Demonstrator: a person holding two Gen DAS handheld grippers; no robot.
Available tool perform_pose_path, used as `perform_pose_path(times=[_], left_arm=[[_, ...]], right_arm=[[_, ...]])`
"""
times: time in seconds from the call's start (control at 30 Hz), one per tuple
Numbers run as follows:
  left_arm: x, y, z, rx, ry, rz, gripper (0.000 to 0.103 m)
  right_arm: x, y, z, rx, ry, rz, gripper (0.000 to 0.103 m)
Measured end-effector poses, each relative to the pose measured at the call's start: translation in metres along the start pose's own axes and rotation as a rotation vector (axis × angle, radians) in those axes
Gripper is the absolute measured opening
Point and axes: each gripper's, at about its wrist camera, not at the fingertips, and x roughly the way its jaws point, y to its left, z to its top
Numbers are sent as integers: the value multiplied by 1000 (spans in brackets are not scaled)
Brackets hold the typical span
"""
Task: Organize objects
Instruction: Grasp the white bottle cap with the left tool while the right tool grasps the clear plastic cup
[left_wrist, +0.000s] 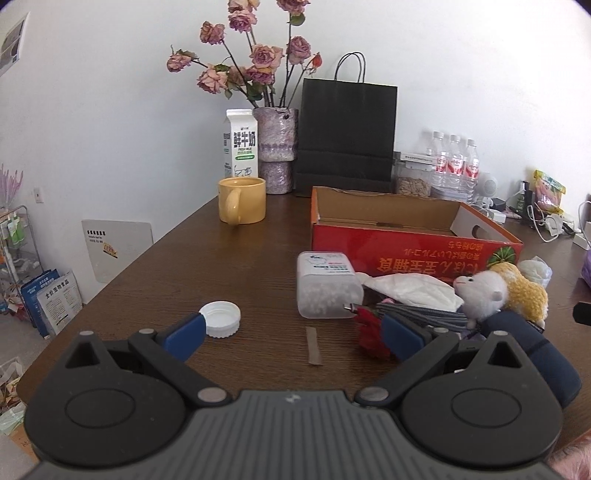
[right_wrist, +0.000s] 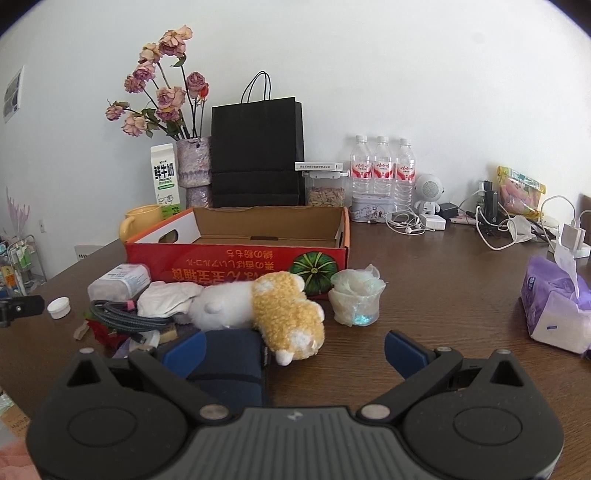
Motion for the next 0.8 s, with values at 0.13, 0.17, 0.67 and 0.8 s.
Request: perform_pose_path(times=[0.13,0.17,0.67,0.8], left_arm=[[18,14,5,-19,15,48,103],[23,18,6,-26,23,58,103],[86,45,6,-84,156,162,87],[97,50,5,-111,192,177,78]], right_arm=[[16,-11,6,-8,-5,-25,103],[20,-14,8,-7,-5,-29,103],[85,-51,25,29,23,-107,103],[101,-57,29,27,34,-109,103]])
